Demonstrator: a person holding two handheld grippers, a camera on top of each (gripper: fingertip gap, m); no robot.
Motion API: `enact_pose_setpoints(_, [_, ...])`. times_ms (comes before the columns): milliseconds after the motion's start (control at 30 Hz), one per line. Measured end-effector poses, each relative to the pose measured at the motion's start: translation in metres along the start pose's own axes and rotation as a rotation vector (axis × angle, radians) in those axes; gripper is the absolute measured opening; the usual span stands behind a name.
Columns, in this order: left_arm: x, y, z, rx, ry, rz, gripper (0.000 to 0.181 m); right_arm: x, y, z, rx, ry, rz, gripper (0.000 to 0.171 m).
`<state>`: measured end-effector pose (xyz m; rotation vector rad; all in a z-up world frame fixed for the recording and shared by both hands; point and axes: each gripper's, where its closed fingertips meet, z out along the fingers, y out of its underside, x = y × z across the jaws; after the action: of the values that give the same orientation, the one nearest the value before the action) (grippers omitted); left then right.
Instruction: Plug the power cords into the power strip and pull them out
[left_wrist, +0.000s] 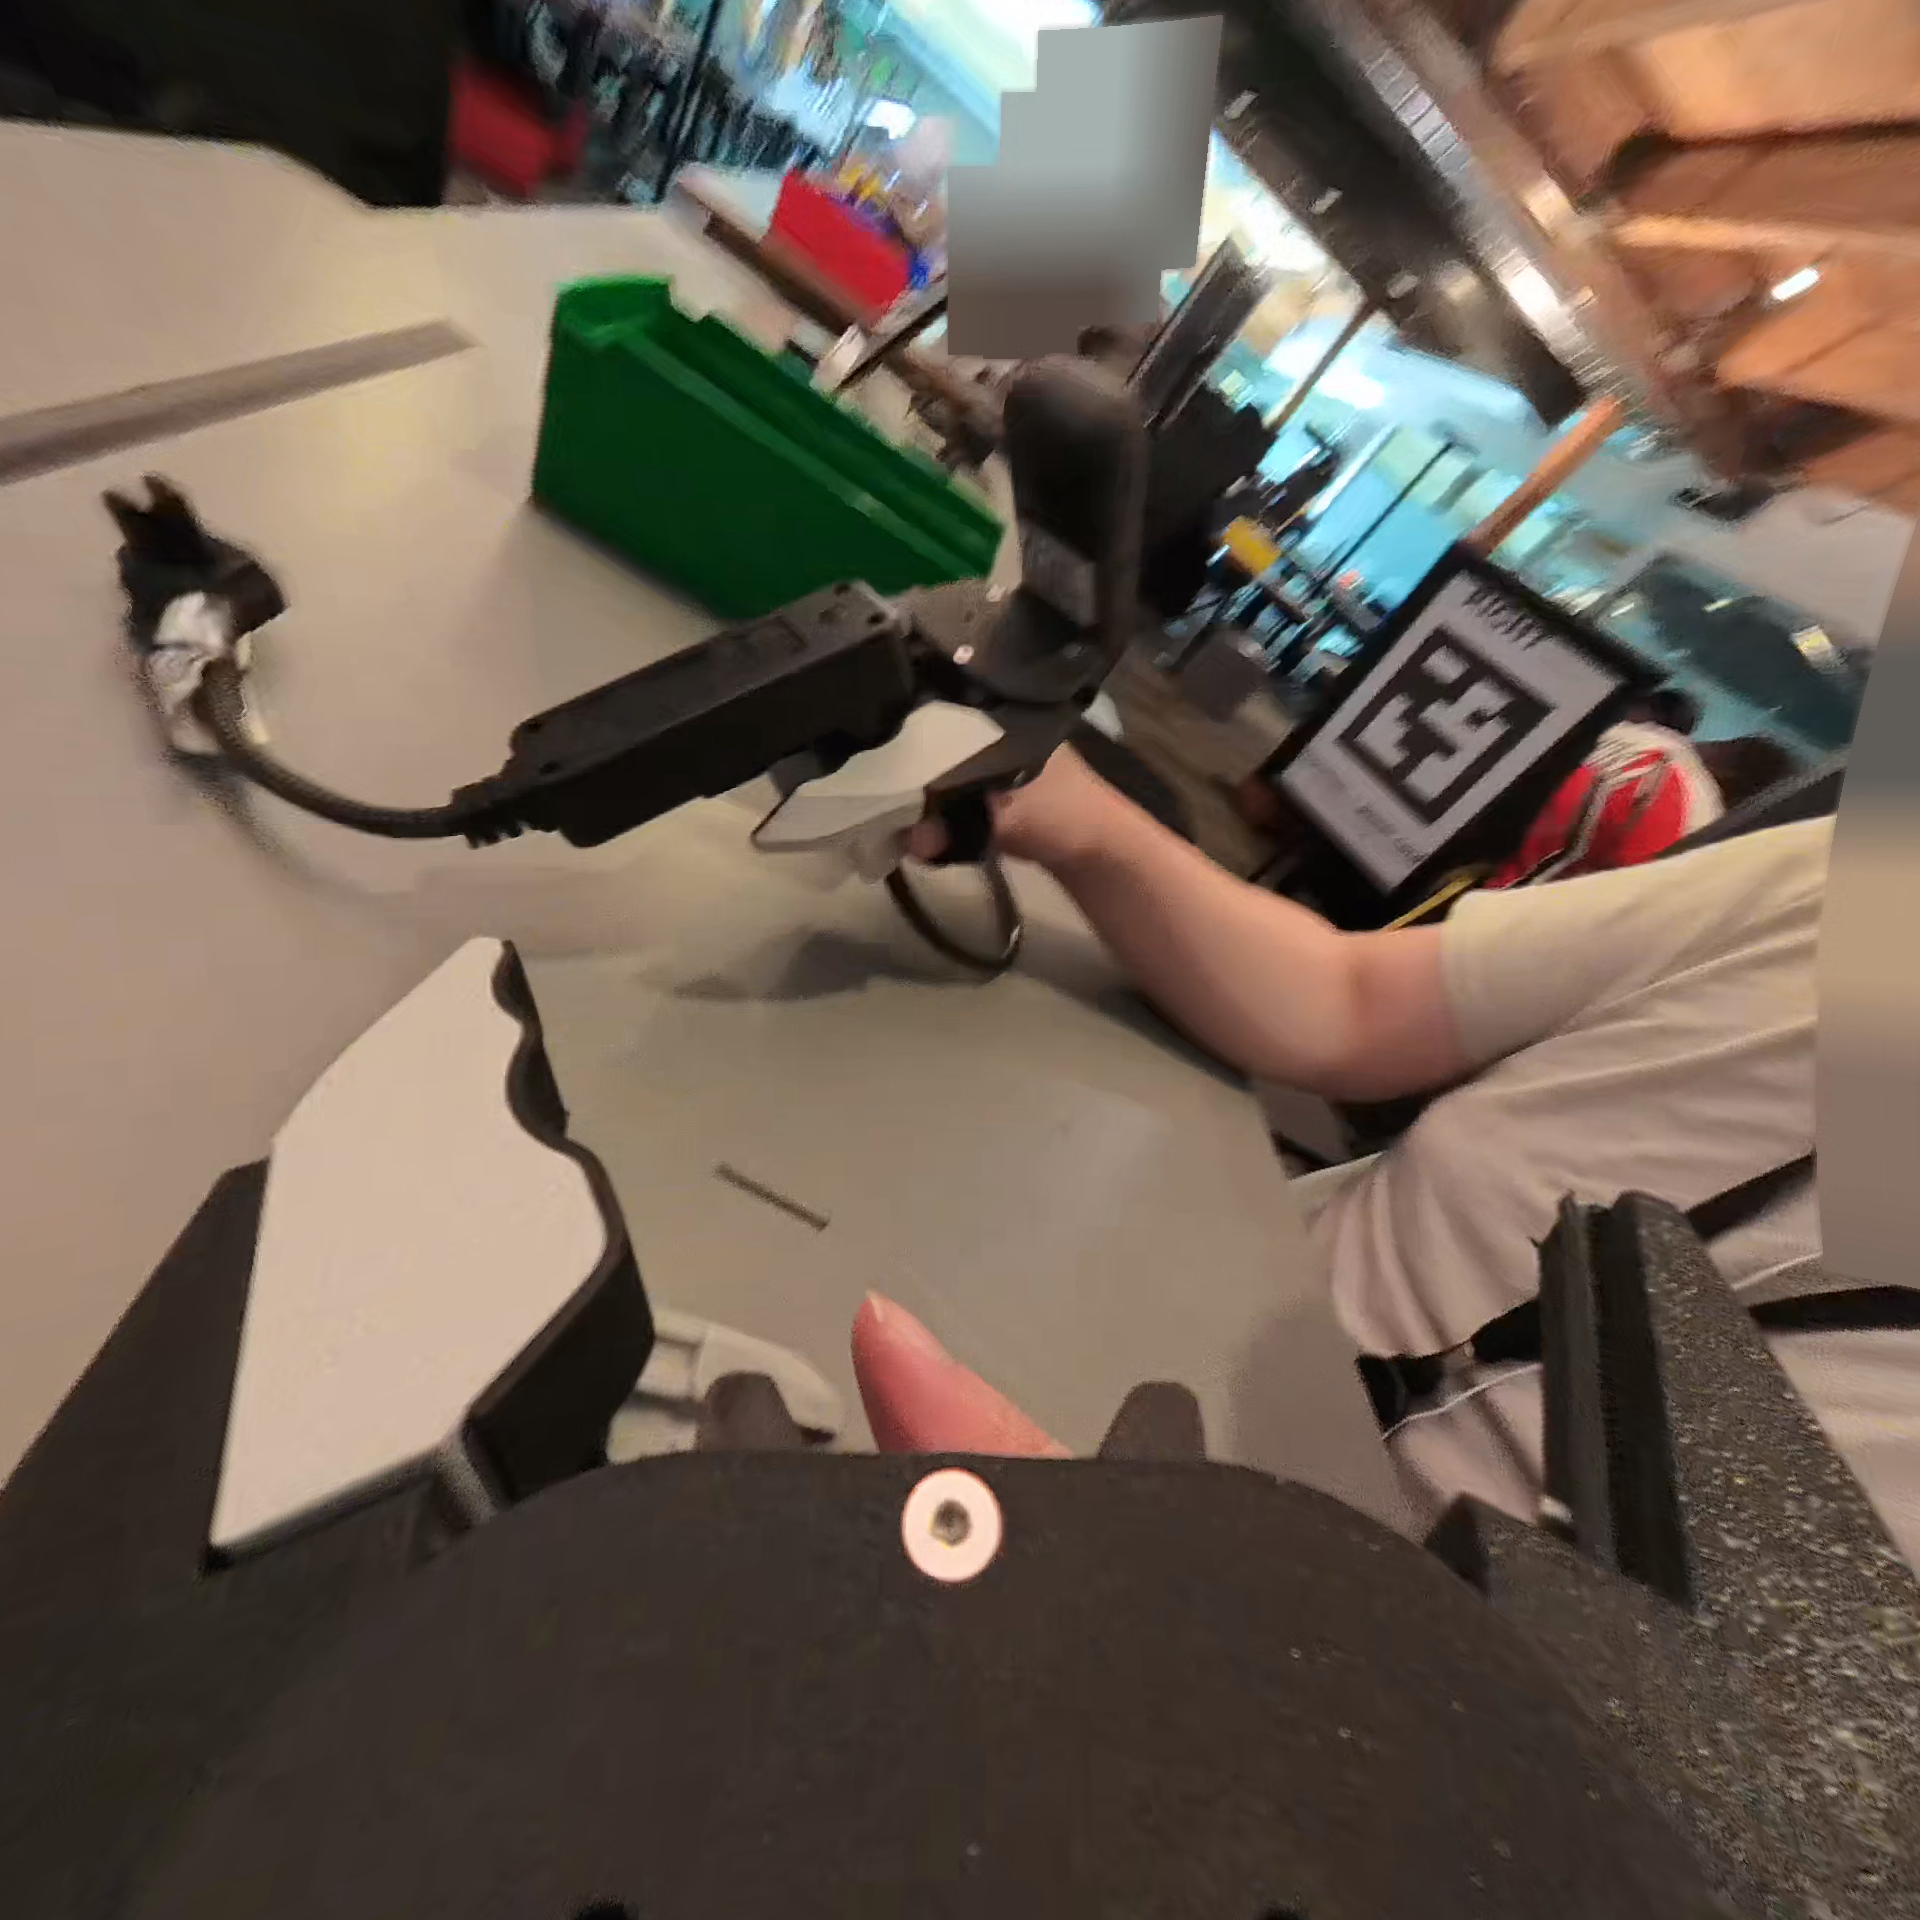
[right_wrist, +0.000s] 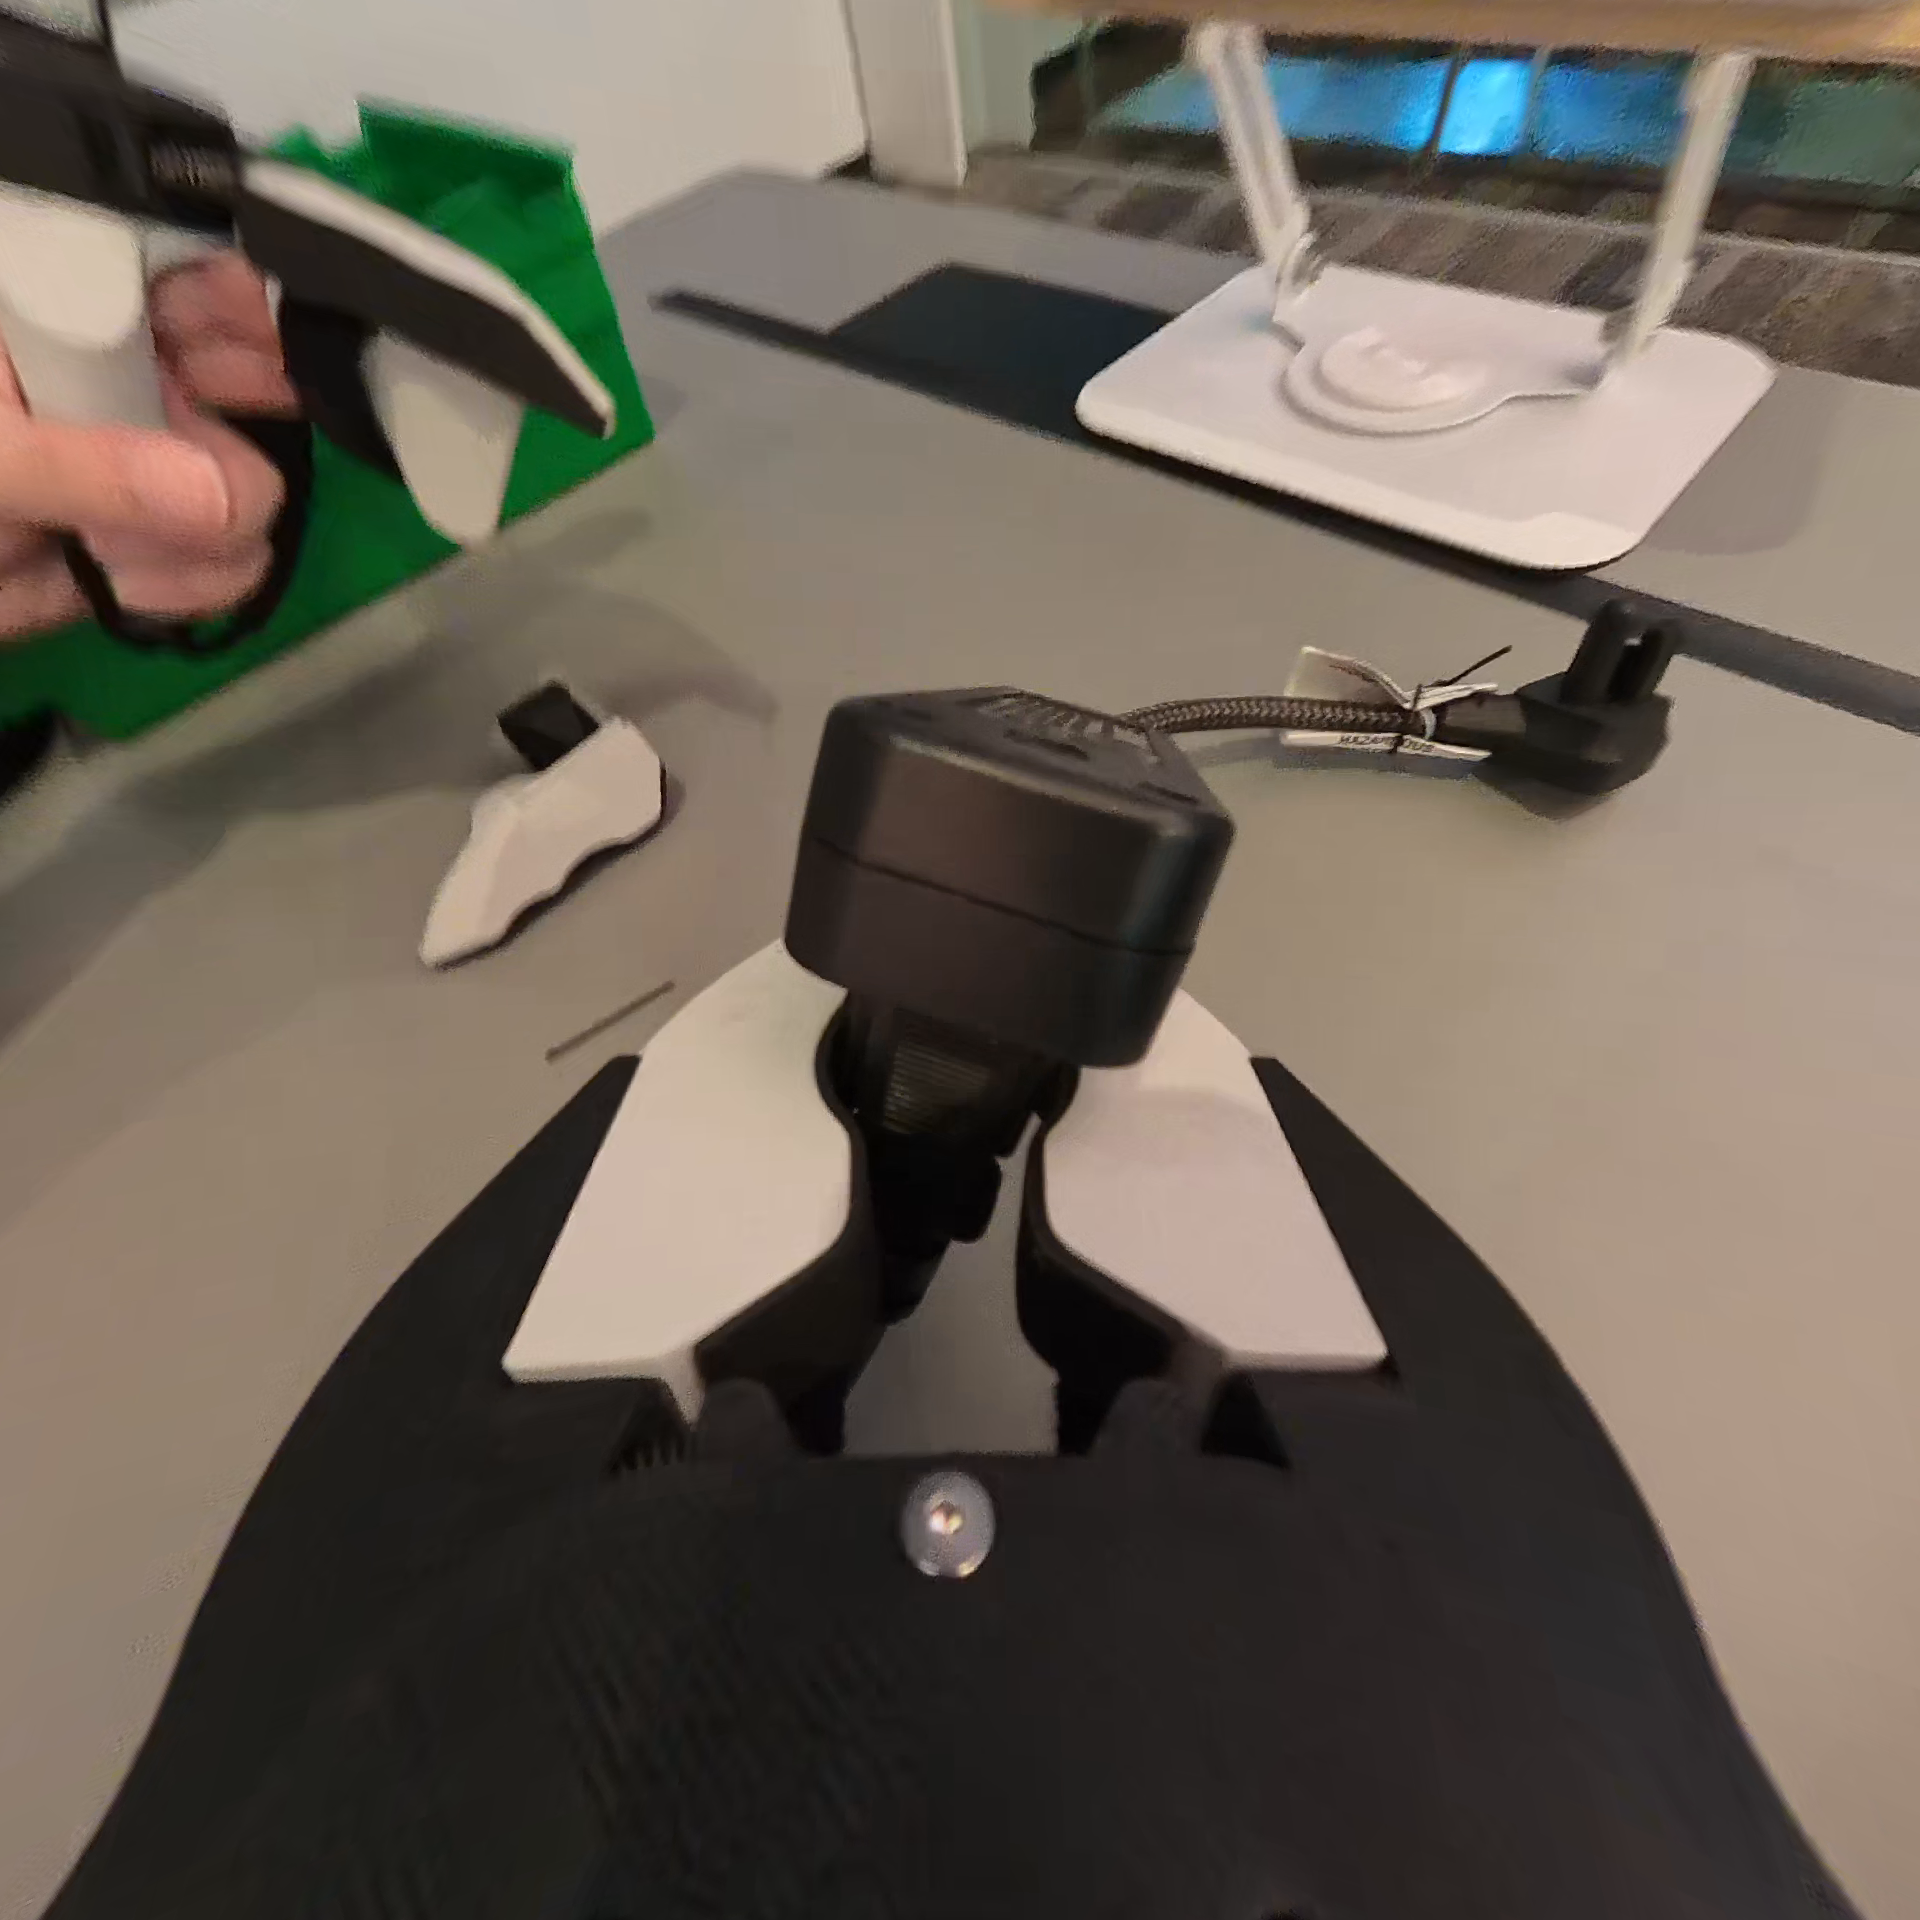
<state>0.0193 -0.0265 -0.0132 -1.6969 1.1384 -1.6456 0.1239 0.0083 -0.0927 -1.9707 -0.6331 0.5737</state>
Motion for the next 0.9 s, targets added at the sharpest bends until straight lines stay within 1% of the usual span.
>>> enact_pose_setpoints(33, [-0.003,0.005,0.002,-0.037,-0.023,0.010,0.144,0.000,0.007,0.003,-0.057,-0.025,-0.004,0.027])
enact_pose_setpoints(100, [0.000,0.004,0.011,-0.046,-0.011,0.029,0.144,-0.002,0.019,0.006,-0.144,-0.065,0.017,0.027])
enact_pose_setpoints(167, [0.006,-0.001,0.026,-0.039,0.027,0.050,0.144,-0.005,0.019,0.006,-0.153,-0.092,0.016,0.027])
enact_pose_setpoints(200, [0.007,0.000,0.037,-0.060,0.029,0.074,0.144,-0.006,0.018,0.005,-0.160,-0.097,0.011,0.027])
enact_pose_setpoints(333, [-0.013,0.019,0.088,-0.221,-0.109,0.225,0.144,-0.008,0.018,-0.005,-0.211,-0.136,0.011,0.027])
enact_pose_setpoints(400, [-0.032,0.027,0.109,-0.295,-0.227,0.302,0.141,-0.013,0.018,-0.011,-0.229,-0.183,0.058,0.027])
enact_pose_setpoints(433, [-0.043,0.027,0.117,-0.311,-0.301,0.338,0.140,-0.016,0.017,-0.014,-0.236,-0.214,0.084,0.027])
enact_pose_setpoints(500, [-0.059,0.028,0.129,-0.364,-0.398,0.383,0.138,-0.020,0.015,-0.021,-0.242,-0.254,0.106,0.027])
enact_pose_setpoints(567, [-0.062,0.029,0.141,-0.418,-0.407,0.412,0.136,-0.020,0.012,-0.027,-0.240,-0.263,0.111,0.027])
enact_pose_setpoints(700, [-0.067,0.023,0.148,-0.472,-0.484,0.485,0.132,-0.017,0.008,-0.034,-0.239,-0.290,0.131,0.028])
enact_pose_setpoints(800, [-0.065,0.026,0.145,-0.476,-0.480,0.456,0.131,-0.017,0.008,-0.037,-0.248,-0.329,0.147,0.028])
enact_pose_setpoints(900, [-0.066,0.029,0.132,-0.493,-0.511,0.421,0.132,-0.013,0.010,-0.035,-0.264,-0.347,0.136,0.030])
